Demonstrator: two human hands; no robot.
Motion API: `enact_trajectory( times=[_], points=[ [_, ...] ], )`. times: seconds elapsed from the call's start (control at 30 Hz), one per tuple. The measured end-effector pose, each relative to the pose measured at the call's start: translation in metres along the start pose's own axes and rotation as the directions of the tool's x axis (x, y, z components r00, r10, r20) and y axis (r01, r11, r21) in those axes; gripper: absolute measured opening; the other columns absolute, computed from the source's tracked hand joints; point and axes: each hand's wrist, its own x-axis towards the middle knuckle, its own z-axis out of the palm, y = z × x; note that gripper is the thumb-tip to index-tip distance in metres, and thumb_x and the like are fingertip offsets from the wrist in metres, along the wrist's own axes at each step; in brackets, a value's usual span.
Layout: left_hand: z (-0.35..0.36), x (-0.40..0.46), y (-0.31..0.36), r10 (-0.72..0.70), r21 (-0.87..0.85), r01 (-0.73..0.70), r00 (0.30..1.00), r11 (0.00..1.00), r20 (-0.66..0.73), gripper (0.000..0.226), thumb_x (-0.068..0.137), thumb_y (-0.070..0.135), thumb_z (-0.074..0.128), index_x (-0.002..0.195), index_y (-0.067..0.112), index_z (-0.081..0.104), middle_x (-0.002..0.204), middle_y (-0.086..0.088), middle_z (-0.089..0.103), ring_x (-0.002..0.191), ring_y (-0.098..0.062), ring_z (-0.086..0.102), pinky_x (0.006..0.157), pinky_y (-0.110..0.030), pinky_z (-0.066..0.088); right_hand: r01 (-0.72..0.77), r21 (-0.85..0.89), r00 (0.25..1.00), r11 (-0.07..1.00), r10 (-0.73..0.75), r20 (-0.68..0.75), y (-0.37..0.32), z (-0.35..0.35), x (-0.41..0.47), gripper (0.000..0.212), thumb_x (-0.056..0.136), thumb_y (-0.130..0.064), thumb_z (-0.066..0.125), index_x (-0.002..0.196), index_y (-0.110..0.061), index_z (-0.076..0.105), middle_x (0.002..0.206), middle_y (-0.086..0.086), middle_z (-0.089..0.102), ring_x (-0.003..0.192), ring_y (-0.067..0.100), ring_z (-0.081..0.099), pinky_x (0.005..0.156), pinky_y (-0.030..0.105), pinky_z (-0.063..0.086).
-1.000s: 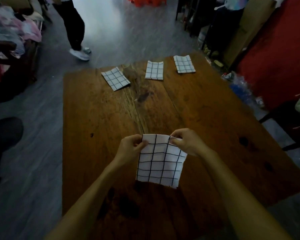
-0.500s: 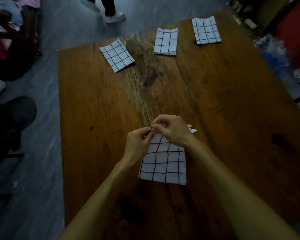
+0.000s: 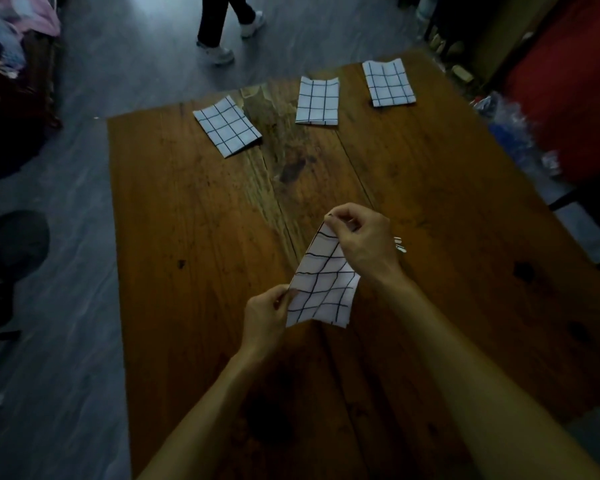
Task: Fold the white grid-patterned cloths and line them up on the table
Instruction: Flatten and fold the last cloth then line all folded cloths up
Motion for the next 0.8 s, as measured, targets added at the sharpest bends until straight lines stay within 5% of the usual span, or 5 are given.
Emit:
enact_trajectory(
  times=[0.33, 0.5, 0.6, 0.8],
  points=[
    [-0.031, -0.024, -0.028, -0.138, 0.202, 0.117, 0.986, 0.972, 0.092, 0.027, 0.094, 0.026, 0.054, 0.119, 0.021, 0.061, 0.118, 0.002, 0.064, 0.099, -0.004, 0.057, 0.085, -0.023, 0.049, 0.088, -0.124, 0.979, 0.988, -0.109, -0.173, -0.033, -0.027, -0.014, 0.004, 0.090, -0.023, 0.064, 0.091, -0.022, 0.067, 0.077, -0.019, 0.059, 0.069, -0.001, 0.056, 0.059, 0.015, 0.047],
    [-0.056, -0.012, 0.040, 0.201, 0.045, -0.198, 0.978, 0.979, -0.061, 0.049, 0.087, 0.031, 0.065, 0.132, 0.020, 0.049, 0.120, 0.015, 0.048, 0.109, -0.001, 0.049, 0.085, -0.015, 0.041, 0.176, -0.170, 0.984, 0.970, -0.177, 0.009, -0.050, -0.024, -0.032, 0.005, 0.086, -0.013, 0.068, 0.090, -0.013, 0.071, 0.085, -0.008, 0.066, 0.075, -0.004, 0.057, 0.067, 0.010, 0.046],
    [-0.060, -0.007, 0.083, 0.378, 0.062, -0.375, 0.925, 0.925, -0.038, 0.035, 0.088, 0.027, 0.064, 0.122, 0.022, 0.057, 0.115, 0.014, 0.056, 0.103, 0.004, 0.053, 0.079, -0.010, 0.041, 0.188, -0.092, 0.981, 0.978, -0.182, 0.063, -0.060, -0.012, -0.048, 0.006, 0.086, -0.012, 0.069, 0.090, -0.013, 0.072, 0.087, -0.003, 0.069, 0.081, 0.001, 0.061, 0.070, 0.012, 0.046],
    [-0.073, -0.012, 0.089, 0.395, -0.028, -0.405, 0.903, 0.914, -0.170, 0.006, 0.089, 0.011, 0.062, 0.092, 0.011, 0.068, 0.077, 0.008, 0.063, 0.072, 0.007, 0.059, 0.057, -0.009, 0.044, 0.184, -0.125, 0.974, 0.975, -0.164, 0.154, -0.058, -0.021, -0.068, 0.016, 0.085, -0.022, 0.071, 0.100, -0.018, 0.067, 0.096, -0.006, 0.068, 0.089, 0.004, 0.061, 0.076, 0.020, 0.050]
  ],
)
